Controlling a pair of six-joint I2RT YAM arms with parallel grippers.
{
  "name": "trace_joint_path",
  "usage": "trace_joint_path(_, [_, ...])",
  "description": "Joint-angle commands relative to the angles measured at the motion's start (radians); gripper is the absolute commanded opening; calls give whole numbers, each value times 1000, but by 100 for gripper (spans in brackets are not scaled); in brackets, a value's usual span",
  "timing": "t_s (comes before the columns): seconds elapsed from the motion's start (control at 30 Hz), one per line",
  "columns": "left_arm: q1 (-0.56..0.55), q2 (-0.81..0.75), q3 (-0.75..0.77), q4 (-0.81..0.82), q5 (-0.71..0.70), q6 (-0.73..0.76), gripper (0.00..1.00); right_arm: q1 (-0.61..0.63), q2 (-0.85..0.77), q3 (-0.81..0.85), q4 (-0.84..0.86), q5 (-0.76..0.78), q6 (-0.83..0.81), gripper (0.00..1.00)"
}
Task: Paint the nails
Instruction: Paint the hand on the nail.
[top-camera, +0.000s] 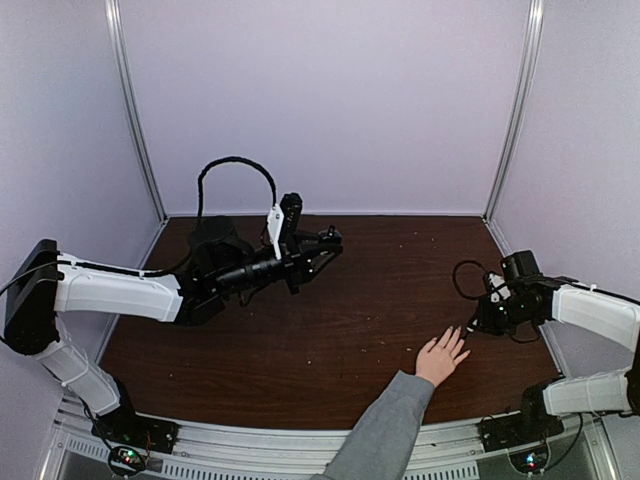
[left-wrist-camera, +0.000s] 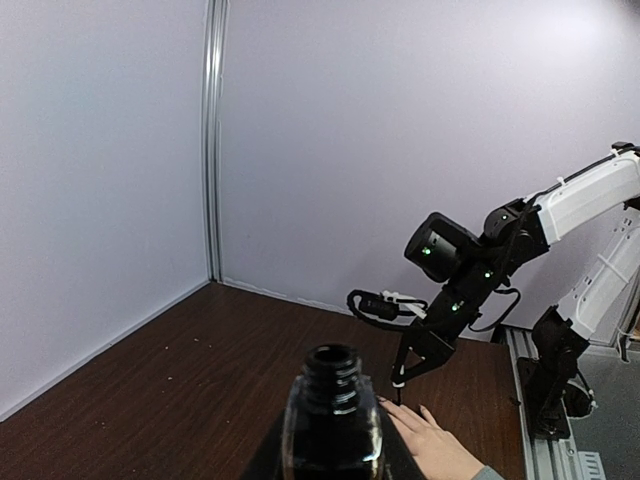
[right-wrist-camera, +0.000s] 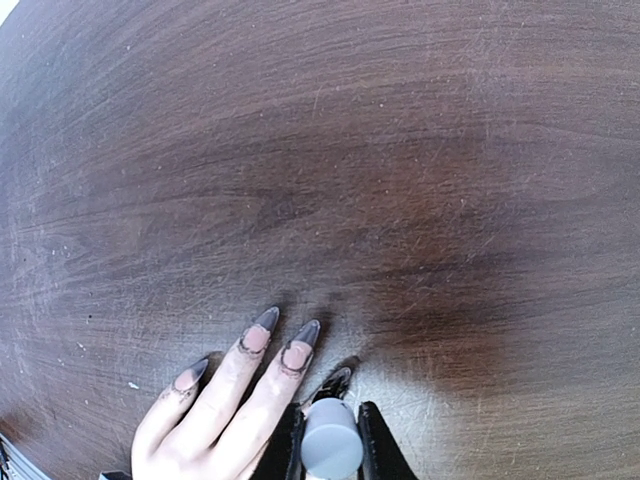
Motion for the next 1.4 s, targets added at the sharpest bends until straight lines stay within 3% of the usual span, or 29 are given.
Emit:
trace_joint_path(0.0, [8, 0, 8, 61, 3, -7, 0, -5, 8, -10, 29, -18, -11, 0])
trace_joint_path(1.37, [10, 4, 13, 63, 6, -5, 0, 1, 40, 6, 7, 41, -1, 0])
